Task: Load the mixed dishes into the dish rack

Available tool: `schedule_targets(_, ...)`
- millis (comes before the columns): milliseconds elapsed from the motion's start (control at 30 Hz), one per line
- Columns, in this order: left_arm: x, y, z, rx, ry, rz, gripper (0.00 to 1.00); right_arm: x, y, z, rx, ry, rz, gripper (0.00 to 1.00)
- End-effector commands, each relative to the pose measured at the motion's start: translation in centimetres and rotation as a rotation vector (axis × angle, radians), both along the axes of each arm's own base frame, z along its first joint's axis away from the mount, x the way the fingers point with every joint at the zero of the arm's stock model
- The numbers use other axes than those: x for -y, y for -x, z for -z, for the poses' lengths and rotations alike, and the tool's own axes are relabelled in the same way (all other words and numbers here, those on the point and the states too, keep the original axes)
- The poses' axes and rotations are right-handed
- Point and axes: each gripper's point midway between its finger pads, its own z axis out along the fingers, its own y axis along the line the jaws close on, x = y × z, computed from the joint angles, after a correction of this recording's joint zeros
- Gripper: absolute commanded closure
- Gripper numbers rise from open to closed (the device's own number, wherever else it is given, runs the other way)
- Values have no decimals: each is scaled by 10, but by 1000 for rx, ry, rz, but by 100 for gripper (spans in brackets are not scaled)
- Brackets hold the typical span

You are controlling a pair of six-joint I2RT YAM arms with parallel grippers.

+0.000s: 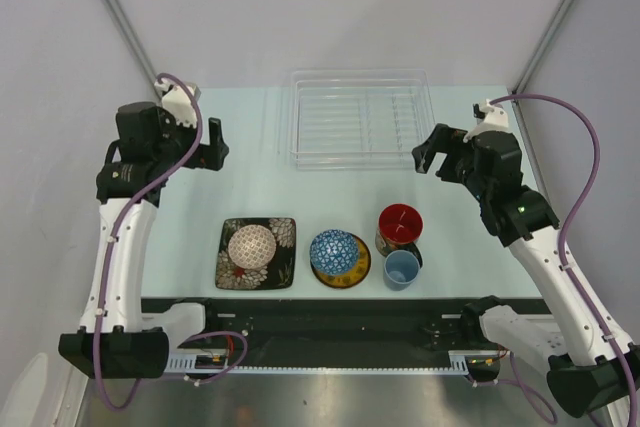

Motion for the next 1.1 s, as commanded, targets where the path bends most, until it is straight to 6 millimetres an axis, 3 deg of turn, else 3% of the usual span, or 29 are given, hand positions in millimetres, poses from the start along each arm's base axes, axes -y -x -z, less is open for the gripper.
schedule_targets(0,0,-12,1,10,28,-28,0,-2,-3,-14,56,-9,2,0)
schedule_targets(167,26,-28,0,21,95,45,0,-2,-6,-10,47,12,32,0)
schedule_targets(333,56,-54,1,30,30,53,0,-2,-6,-7,50,41,43,0)
schedule_targets(400,63,-69,2,37,19,28,0,-2,-8,-6,44,50,45,0)
schedule_targets(533,98,-92,9,38,-5,47,0,2,-12,0,30,70,70,0)
schedule_targets(567,102,-101,2,54,0,48,0,3,-12,2,25,75,75,0)
schedule_targets(633,115,-121,20,10,19,46,0,6,-14,5,20,83,93,0)
schedule_targets(667,118,-131,14,26,22,45,1,7,-14,6,18,87,100,0)
schedule_targets(700,125,-144,35,-15,7,47,0,9,-14,6,23,92,109,0)
schedule_targets(767,128,-163,32,8,-8,25,1,11,-16,9,21,103,118,0)
schedule_targets(800,132,-175,53,-28,-20,23,0,13,-17,9,24,109,126,0)
schedule_targets(867,136,-189,57,-27,-18,19,0,18,-21,12,18,118,143,0)
schedule_targets(900,139,-195,71,-49,-23,19,0,22,-23,12,19,119,153,0)
schedule_targets(1067,143,-209,104,-75,-29,12,0,47,-39,13,23,98,225,4)
